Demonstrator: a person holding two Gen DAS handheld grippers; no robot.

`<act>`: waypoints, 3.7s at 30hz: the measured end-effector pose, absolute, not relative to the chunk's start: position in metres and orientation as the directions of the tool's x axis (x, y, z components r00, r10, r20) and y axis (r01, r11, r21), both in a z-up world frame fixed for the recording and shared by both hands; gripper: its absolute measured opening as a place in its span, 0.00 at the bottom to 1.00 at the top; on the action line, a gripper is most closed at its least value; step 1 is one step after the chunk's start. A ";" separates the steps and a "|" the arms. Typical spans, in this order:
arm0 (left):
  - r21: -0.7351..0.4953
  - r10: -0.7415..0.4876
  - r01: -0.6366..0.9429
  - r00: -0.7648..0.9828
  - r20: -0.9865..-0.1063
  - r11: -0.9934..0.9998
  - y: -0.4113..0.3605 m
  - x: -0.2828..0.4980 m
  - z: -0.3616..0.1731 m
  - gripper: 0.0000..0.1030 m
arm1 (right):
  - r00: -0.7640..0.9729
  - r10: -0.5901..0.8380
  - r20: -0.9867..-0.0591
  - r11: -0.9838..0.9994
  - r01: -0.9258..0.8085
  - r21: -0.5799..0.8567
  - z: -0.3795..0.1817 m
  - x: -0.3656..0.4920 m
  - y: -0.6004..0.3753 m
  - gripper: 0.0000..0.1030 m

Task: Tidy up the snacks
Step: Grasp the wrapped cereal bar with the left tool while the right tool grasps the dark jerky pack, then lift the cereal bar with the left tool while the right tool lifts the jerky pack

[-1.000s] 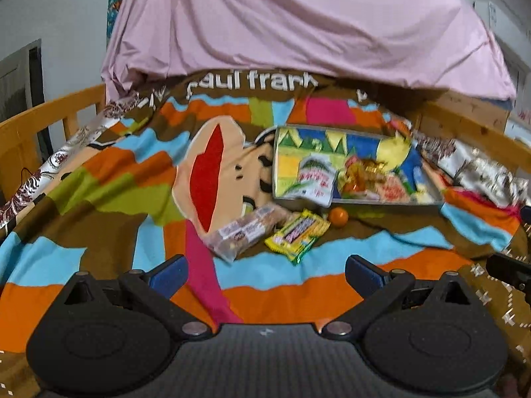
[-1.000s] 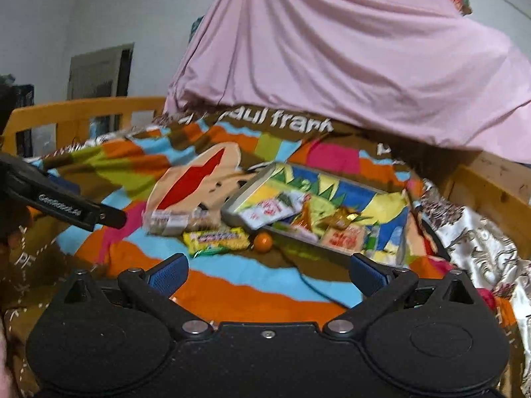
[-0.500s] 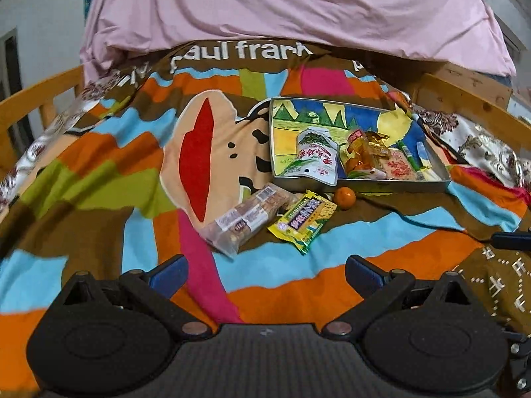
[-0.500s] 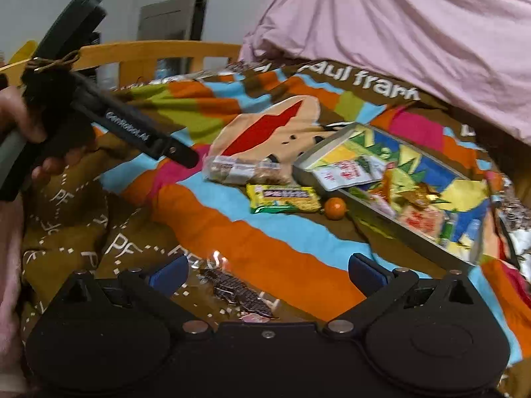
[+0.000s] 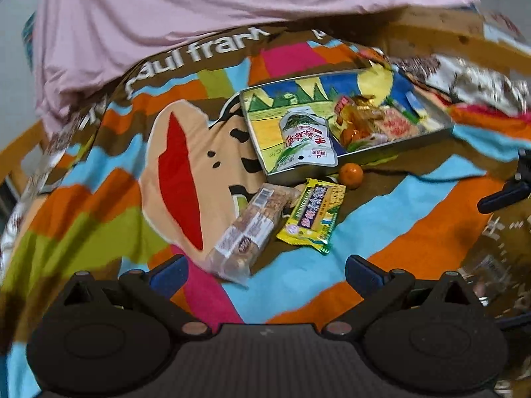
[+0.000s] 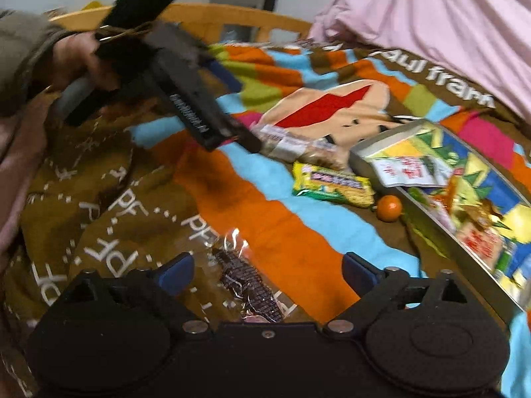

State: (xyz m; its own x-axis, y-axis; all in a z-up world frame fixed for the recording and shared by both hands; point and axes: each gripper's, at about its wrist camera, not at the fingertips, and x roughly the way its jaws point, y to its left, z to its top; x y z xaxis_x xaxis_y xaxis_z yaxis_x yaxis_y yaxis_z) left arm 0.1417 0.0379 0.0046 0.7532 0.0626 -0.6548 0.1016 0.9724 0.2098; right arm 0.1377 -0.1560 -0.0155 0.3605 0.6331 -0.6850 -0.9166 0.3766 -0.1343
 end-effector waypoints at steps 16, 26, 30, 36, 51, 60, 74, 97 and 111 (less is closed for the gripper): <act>0.089 -0.130 0.253 0.732 -0.669 0.963 0.077 0.209 -0.026 0.99 | 0.168 0.626 -0.762 0.195 -0.979 -0.056 -0.037 0.155 -0.149 0.61; 0.057 -0.145 0.274 0.659 -0.738 0.960 0.083 0.225 -0.043 0.71 | 0.230 0.637 -0.736 0.271 -0.960 -0.065 -0.043 0.162 -0.143 0.49; 0.038 -0.156 0.275 0.649 -0.745 0.961 0.086 0.223 -0.045 0.59 | 0.283 0.636 -0.718 0.354 -0.934 -0.055 -0.043 0.168 -0.137 0.48; 0.007 -0.149 0.238 0.630 -0.762 0.971 0.077 0.222 -0.045 0.48 | 0.374 0.606 -0.702 0.464 -0.883 -0.070 -0.045 0.175 -0.129 0.47; -0.042 -0.119 0.145 0.580 -0.806 0.989 0.042 0.185 -0.036 0.46 | 0.468 0.550 -0.692 0.625 -0.780 -0.030 -0.042 0.190 -0.138 0.54; -0.040 -0.115 0.136 0.610 -0.784 0.990 0.039 0.193 -0.037 0.62 | 0.483 0.539 -0.690 0.611 -0.788 -0.075 -0.045 0.185 -0.135 0.70; -0.046 -0.080 0.070 0.621 -0.780 0.996 0.029 0.185 -0.040 0.44 | 0.504 0.480 -0.718 0.630 -0.768 -0.118 -0.043 0.167 -0.135 0.45; -0.047 -0.091 0.078 0.789 -0.607 0.996 -0.018 0.105 0.011 0.43 | 0.750 0.422 -0.509 0.703 -0.626 -0.338 0.020 0.129 -0.172 0.45; -0.074 -0.093 0.064 0.858 -0.505 0.995 -0.046 0.174 0.058 0.43 | 0.863 0.386 -0.325 0.864 -0.462 -0.200 0.054 0.205 -0.235 0.45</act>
State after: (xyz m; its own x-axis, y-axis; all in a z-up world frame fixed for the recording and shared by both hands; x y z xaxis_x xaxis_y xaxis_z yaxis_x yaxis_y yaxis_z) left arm 0.1745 -0.0463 0.0582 0.8579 -0.0926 -0.5054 0.0640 0.9952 -0.0738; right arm 0.2048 -0.2353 0.0537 0.8631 0.3865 -0.3250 -0.4622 0.8639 -0.2001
